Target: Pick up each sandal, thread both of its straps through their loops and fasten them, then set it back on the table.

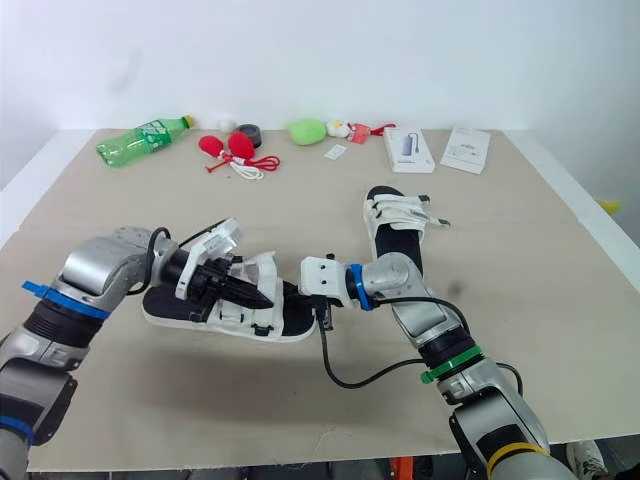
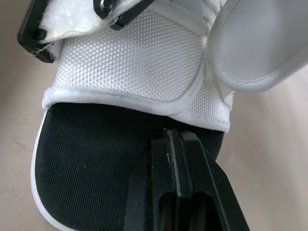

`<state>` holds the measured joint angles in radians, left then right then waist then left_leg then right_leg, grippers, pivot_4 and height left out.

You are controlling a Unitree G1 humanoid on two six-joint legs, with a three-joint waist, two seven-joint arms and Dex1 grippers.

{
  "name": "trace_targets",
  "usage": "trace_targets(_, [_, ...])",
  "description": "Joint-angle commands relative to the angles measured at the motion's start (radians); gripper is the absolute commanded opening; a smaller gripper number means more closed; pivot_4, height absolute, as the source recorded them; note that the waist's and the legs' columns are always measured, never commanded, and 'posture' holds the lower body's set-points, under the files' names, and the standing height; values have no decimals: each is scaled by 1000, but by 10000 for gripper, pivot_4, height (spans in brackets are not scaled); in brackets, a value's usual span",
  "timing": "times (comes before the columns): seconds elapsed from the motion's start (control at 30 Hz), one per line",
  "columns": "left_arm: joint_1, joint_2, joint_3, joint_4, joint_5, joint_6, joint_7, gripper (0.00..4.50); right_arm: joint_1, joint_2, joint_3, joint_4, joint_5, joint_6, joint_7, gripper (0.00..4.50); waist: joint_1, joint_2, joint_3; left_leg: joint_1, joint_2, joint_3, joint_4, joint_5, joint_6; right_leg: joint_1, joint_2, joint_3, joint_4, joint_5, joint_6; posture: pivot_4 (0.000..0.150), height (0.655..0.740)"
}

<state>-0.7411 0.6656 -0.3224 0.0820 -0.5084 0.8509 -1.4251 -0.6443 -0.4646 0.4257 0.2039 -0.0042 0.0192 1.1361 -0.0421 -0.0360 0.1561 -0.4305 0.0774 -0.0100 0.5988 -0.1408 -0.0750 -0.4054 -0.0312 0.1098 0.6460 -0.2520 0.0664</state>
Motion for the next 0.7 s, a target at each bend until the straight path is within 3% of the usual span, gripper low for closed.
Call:
trace_targets(0.03, [32, 19, -23, -54, 23, -27, -9, 776, 39, -31, 40, 75, -69, 54, 6, 0, 0, 0, 0, 0, 0, 0, 0, 0, 0, 0, 0, 0, 0, 0, 0, 1500, 7400])
trace_targets(0.13, [49, 29, -34, -54, 44, -48, -8, 776, 34, -30, 40, 83, -69, 52, 7, 0, 0, 0, 0, 0, 0, 0, 0, 0, 0, 0, 0, 0, 0, 0, 0, 1500, 7400])
trace_targets(0.27, [58, 36, -28, -74, 27, -24, -16, 8763, 33, -30, 41, 83, -70, 51, 7, 0, 0, 0, 0, 0, 0, 0, 0, 0, 0, 0, 0, 0, 0, 0, 0, 1500, 7400])
trace_targets(0.3, [57, 34, -18, -82, 17, -20, -16, 13952, 34, -30, 42, 81, -70, 51, 7, 0, 0, 0, 0, 0, 0, 0, 0, 0, 0, 0, 0, 0, 0, 0, 0, 1500, 7400])
trace_targets(0.37, [38, 21, 23, -89, -11, -13, -5, 17243, 35, -31, 42, 80, -70, 51, 7, 0, 0, 0, 0, 0, 0, 0, 0, 0, 0, 0, 0, 0, 0, 0, 0, 1500, 7400])
trace_targets(0.4, [28, 18, 42, -93, -24, -5, -3, 21085, 35, -32, 41, 81, -70, 51, 7, 0, 0, 0, 0, 0, 0, 0, 0, 0, 0, 0, 0, 0, 0, 0, 0, 1500, 7400])
trace_targets(0.7, [8, 20, 138, -142, -95, 54, 60, 21085, 42, -43, 36, 74, -70, 55, 7, 0, 0, 0, 0, 0, 0, 0, 0, 0, 0, 0, 0, 0, 0, 0, 0, 1500, 7400])
